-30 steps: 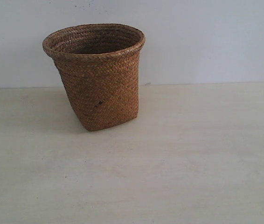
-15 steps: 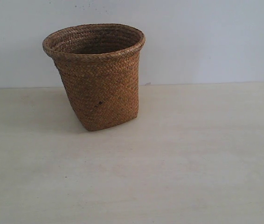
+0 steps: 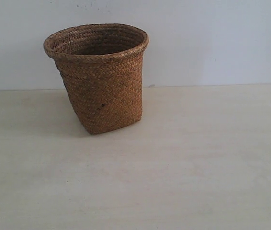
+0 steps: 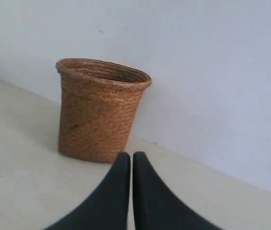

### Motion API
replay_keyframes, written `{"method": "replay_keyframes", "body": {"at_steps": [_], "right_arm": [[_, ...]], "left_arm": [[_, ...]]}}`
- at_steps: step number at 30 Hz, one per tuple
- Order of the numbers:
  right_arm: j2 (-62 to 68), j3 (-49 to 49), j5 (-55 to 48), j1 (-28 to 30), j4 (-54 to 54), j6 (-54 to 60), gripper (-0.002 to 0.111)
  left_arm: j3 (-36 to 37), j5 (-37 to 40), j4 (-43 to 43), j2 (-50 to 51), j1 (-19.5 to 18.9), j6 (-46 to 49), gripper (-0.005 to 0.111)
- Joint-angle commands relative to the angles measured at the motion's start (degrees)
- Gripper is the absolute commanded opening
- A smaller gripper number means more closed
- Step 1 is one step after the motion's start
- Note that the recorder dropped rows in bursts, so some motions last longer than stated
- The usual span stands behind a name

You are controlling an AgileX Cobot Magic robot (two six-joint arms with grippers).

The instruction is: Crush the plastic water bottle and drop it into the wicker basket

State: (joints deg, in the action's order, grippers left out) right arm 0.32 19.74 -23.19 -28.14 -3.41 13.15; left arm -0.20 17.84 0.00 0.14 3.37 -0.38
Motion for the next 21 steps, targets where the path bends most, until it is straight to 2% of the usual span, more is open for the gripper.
{"method": "replay_keyframes", "body": {"at_steps": [1,10,16,21], "right_arm": [[-0.32,-1.48,1.85,7.30,0.95,0.69,0.000],[-0.32,-10.19,4.38,25.33,-0.75,0.31,0.000],[-0.32,-19.74,13.48,29.96,-0.86,-1.21,0.000],[-0.32,-19.74,8.11,29.96,-0.86,-1.55,0.000]], "left_arm": [[0.20,-0.20,-0.62,-0.14,-0.19,0.38,0.004],[0.20,-0.20,-0.62,-0.14,-0.19,0.38,0.004],[0.20,-0.20,-0.62,-0.14,-0.19,0.38,0.004],[0.20,-0.20,-0.62,-0.14,-0.19,0.38,0.004]]}}
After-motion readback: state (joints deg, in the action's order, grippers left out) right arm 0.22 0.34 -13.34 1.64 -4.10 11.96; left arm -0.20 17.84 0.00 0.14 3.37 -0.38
